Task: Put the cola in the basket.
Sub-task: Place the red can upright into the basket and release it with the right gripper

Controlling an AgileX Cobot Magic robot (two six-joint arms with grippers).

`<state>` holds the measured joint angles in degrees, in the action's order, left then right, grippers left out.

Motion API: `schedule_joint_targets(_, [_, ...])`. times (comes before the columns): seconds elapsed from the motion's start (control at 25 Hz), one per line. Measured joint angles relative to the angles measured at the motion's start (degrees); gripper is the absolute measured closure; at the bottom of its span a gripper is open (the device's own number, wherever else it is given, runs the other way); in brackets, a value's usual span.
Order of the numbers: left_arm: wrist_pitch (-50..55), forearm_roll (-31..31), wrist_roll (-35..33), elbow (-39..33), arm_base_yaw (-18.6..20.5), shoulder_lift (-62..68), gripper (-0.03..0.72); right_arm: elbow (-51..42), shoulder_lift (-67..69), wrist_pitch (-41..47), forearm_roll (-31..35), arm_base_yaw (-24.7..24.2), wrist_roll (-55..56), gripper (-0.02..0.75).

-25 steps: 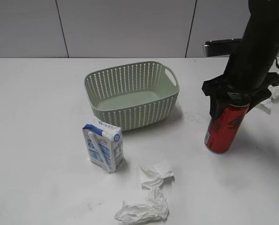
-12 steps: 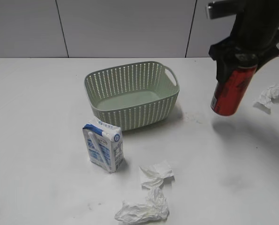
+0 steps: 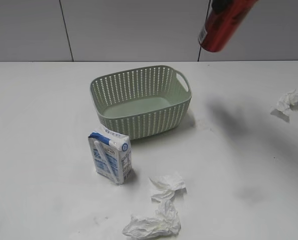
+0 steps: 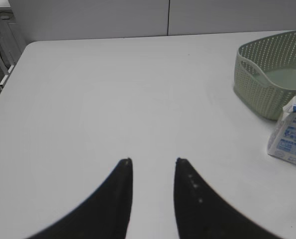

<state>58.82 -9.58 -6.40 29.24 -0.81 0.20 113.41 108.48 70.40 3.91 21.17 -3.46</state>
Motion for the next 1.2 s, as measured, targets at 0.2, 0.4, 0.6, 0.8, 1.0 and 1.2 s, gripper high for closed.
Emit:
schedule_joint_targets(0.2, [0.00, 0.00, 0.00, 0.00, 0.00, 0.00, 0.457, 7.88, 4.46, 0.09, 0.43, 5.79, -1.46, 0.214])
schedule_joint_targets(0.4, [0.00, 0.00, 0.00, 0.00, 0.00, 0.00, 0.457, 11.18, 11.73, 0.04, 0.80, 11.82, -2.04, 0.214])
schedule_joint_targets(0.6, [0.00, 0.00, 0.00, 0.00, 0.00, 0.00, 0.457, 11.24, 17.65, 0.04, -0.85, 16.37, -3.21, 0.214])
schedule_joint_targets(0.8, [0.00, 0.00, 0.00, 0.00, 0.00, 0.00, 0.457, 11.24, 22.69, -0.01, -2.05, 17.33, -3.41, 0.214])
schedule_joint_targets(1.0, [0.00, 0.00, 0.00, 0.00, 0.00, 0.00, 0.457, 11.24, 24.89, -0.01, -2.82, 17.26, -3.47, 0.214])
schedule_joint_targets(1.2, [0.00, 0.00, 0.00, 0.00, 0.00, 0.00, 0.457, 11.29, 25.90, -0.01, -2.76, 17.26, -3.60, 0.214])
